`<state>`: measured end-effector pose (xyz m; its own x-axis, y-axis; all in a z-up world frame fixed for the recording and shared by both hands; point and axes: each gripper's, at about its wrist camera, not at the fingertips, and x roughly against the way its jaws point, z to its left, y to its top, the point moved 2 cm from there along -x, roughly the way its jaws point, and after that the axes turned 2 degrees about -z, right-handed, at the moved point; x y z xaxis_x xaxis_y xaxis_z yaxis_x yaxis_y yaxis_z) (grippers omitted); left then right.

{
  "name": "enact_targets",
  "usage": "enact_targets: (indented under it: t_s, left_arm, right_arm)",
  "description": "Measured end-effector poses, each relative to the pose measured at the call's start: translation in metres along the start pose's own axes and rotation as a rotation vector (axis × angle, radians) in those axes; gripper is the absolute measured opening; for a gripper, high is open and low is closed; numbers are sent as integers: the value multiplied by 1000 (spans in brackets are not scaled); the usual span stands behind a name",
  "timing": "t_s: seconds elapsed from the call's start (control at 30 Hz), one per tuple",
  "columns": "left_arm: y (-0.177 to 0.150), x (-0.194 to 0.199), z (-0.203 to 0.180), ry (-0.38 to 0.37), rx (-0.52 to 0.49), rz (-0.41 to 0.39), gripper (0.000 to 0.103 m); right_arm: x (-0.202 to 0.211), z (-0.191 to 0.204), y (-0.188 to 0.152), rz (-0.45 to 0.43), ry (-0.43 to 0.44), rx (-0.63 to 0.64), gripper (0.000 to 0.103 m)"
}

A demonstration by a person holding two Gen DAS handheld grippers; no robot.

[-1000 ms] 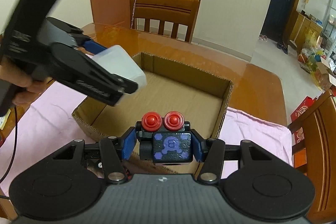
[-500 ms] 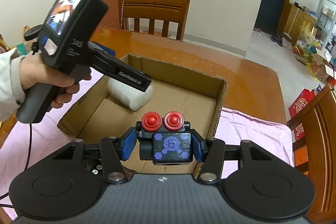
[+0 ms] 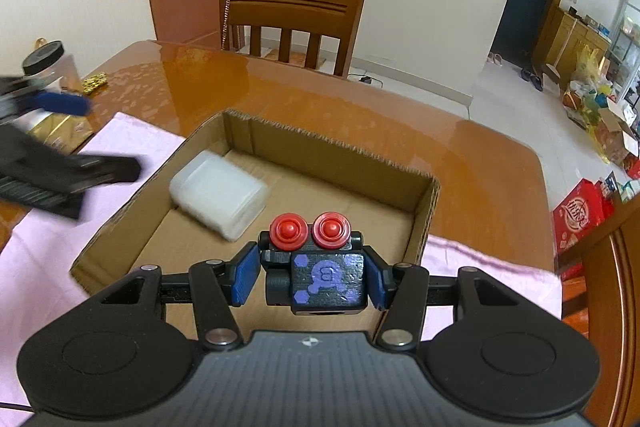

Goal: Organize rigid objects
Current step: 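Lower the white box into the cardboard box with the left tool while the right drops the robot toy in, then move the left tool to the gold capsule bottle while the right moves to the teal case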

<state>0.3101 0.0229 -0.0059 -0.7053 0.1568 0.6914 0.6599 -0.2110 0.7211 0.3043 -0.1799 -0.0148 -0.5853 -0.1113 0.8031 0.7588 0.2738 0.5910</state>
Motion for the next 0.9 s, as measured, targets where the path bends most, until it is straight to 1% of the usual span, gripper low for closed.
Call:
enact_targets:
  t_s: [0.17,0.2,0.23,0.3,0.33,0.43,0.6,0.73,0.9]
  left_arm:
    - [-18,16,12,28,24,-12,101]
    - [-21,18,12,34,22,-7,101]
    - [-25,19,12,38,15,-4,101]
    - [-31,19,11,45,6,6,101]
    - [-33,19,11,46,2,10,101]
    - [-38,20,8,39,-1,19,101]
    - [-48,25,6,39,1,26,101]
    - [-59,28,-1,23,2,40,101]
    - [-79,33,-10,14,-1,38,101]
  right_arm:
    - [-19,-2,22,-4,-28,40,60]
    - [-22,-2,25,-10,-33,53,73]
    - [-24,-1,27,-18,-41,62,88]
    - [-20,0,29,-55,-55,68,103]
    - [-18,-1,29,-71,-50,68,103]
    - [-13,0,29,-84,-42,60,103]
    - [-1,4,15,-77,-40,56,103]
    - [13,7,-5,-69,-44,33,103]
    - [35,9,-41,-63,-63,-16,103]
